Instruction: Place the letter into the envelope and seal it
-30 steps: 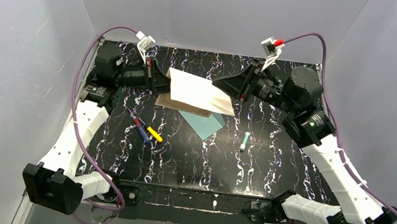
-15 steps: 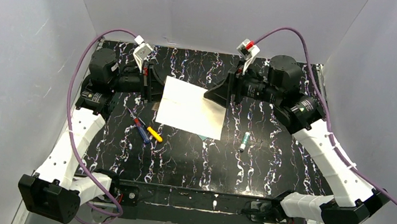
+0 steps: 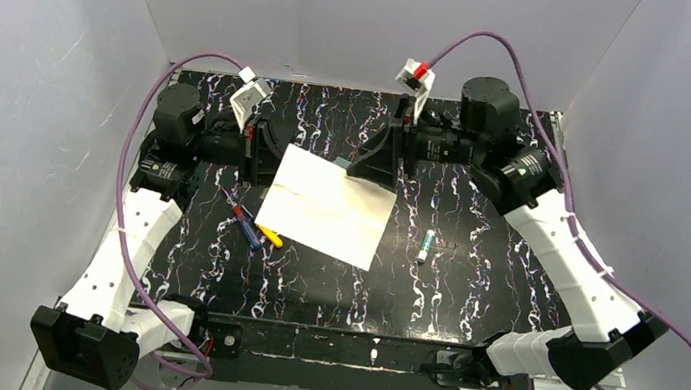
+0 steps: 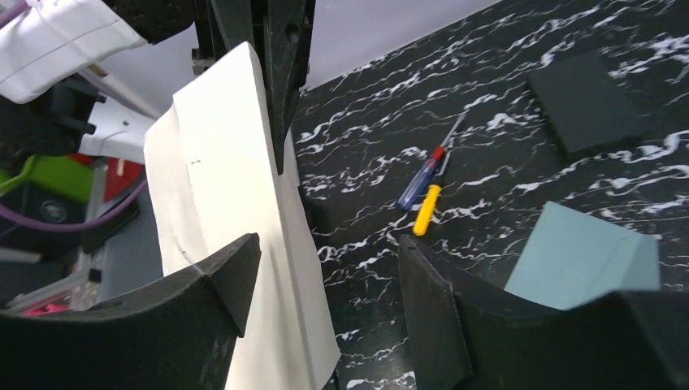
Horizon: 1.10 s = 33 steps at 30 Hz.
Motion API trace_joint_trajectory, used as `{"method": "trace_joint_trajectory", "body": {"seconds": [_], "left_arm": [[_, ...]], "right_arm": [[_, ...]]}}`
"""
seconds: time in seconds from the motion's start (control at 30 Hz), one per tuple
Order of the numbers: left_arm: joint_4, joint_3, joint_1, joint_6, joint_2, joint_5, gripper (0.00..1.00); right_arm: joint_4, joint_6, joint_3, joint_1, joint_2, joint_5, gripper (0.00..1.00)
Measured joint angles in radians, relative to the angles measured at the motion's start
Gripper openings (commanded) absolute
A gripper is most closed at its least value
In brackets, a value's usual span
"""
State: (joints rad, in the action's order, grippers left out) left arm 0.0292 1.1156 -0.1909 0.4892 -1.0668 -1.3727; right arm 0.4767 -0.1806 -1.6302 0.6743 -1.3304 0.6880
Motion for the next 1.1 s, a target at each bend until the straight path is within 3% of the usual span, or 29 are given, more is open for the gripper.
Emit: {"method": "trace_joint_trajectory", "body": {"seconds": [0.27,0.57,0.67,0.77,0.83,0.9,1.0,1.1], "left_arm": [[0.001,0.012,0.0,0.0,0.006,-0.027,0.0],[0.001,0.043,0.0,0.002,0.006,-0.035,0.0],[0.001,0.051,0.0,0.002,0.008,-0.04,0.0],[0.001,0.053,0.0,0.002,0.011,-0.043,0.01],[0.0,0.054,0.0,0.003,0.012,-0.043,0.37],[-0.011,0.066,0.0,-0.006,0.012,-0.034,0.59],[-0.142,0.128,0.002,-0.084,0.012,0.045,0.71],[-0.28,0.182,0.002,-0.184,0.017,0.224,0.81]], "right_arm": [[-0.021,-0.076,0.004,0.001,-0.052,0.156,0.6],[-0.06,-0.115,0.003,0.011,-0.053,0.236,0.42],[-0.06,-0.119,0.003,0.014,-0.055,0.243,0.33],[-0.06,-0.124,0.003,0.015,-0.061,0.25,0.14],[-0.061,-0.13,0.003,0.015,-0.065,0.255,0.01],[-0.061,-0.135,0.003,0.015,-0.066,0.255,0.01],[-0.052,-0.128,-0.011,0.016,-0.066,0.209,0.01],[-0.039,-0.108,-0.031,0.017,-0.06,0.096,0.01]]}}
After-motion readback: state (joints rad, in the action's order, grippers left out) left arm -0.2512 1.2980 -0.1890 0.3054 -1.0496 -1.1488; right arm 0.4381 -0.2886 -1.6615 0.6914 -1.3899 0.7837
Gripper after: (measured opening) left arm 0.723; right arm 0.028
